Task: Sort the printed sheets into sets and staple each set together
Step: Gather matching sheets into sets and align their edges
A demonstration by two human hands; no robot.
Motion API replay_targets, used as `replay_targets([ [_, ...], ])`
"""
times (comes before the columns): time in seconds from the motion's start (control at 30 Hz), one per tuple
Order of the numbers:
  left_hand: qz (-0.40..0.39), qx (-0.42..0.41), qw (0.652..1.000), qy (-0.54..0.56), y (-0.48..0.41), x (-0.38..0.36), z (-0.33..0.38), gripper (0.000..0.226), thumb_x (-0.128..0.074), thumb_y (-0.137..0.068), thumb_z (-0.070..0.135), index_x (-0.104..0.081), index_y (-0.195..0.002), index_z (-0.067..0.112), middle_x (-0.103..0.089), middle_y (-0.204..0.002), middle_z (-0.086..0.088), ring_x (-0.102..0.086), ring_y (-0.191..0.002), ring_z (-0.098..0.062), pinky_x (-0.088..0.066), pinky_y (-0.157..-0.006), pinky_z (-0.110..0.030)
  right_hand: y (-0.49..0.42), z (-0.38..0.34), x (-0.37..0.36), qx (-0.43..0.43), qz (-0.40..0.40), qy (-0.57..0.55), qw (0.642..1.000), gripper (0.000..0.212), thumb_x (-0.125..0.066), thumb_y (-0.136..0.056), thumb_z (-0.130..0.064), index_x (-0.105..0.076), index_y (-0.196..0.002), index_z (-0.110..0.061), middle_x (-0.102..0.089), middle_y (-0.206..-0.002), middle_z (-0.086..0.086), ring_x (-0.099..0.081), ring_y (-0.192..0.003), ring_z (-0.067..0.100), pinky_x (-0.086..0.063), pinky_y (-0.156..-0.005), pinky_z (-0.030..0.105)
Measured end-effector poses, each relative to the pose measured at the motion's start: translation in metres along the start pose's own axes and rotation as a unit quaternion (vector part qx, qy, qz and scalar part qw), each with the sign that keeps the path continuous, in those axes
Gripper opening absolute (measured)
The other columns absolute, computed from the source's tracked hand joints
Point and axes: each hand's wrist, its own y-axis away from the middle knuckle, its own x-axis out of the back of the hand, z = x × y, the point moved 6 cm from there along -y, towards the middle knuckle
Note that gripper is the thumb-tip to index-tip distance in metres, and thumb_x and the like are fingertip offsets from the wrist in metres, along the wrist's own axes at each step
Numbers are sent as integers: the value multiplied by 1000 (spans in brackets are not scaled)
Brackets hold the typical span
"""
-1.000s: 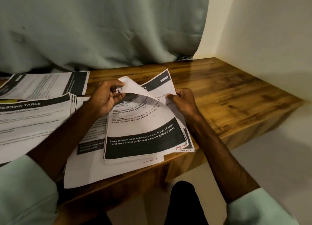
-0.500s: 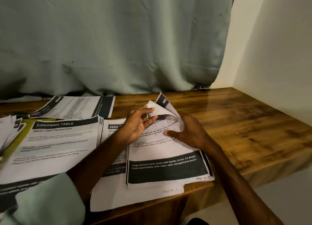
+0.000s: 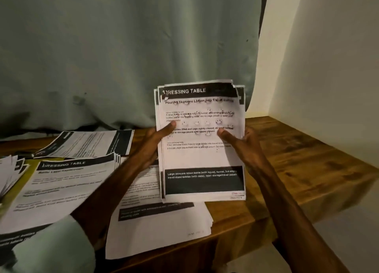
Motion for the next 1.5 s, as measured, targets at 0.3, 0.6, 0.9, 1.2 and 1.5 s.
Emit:
replay_targets([
  [0.3,32,-109,984,-134,18,-69,43,19,-75,-91,33,-70,-108,25,-79,-101,4,-77,-90,-14,-64,-73,-33,2,-35,35,60,84,-42,994,16,-74,-92,-21,-65,-105,-20,-75,-91,-6,-75,-78,6,-57,-58,19],
  [0.6,59,-89,987,-124,20,-87,3,48,-85,-70,45,-68,-109,22,-80,-97,7,-77,-88,-12,-61,-70,-27,17,12,49,-21,100,-70,992,38,-85,-79,-29,-67,-109,-14,-79,-95,2,-77,-81,16,-60,-61,25],
  [0.9,132,-126,962,-201,1,-95,2,30,-73,-93,33,-71,-113,11,-77,-105,-3,-77,-81,-12,-64,-68,-30,5,31,65,-55,3,49,997,35,-81,-85,-21,-68,-118,-18,-77,-112,1,-76,-95,18,-63,-81,37],
  [1.2,91,65,988,-111,-54,-125,-37,31,-61,-102,24,-65,-126,4,-71,-124,-16,-73,-101,-34,-58,-96,-51,2,57,117,-130,87,62,986,15,-66,-99,-25,-66,-109,-15,-73,-108,6,-73,-93,22,-58,-72,31],
  [1.5,5,145,957,-250,-38,-145,-67,16,-62,-99,2,-65,-113,9,-73,-115,-12,-71,-104,-30,-61,-74,-37,-28,100,171,-193,147,285,927,14,-76,-88,-11,-65,-91,-2,-68,-94,13,-68,-86,28,-59,-72,39],
])
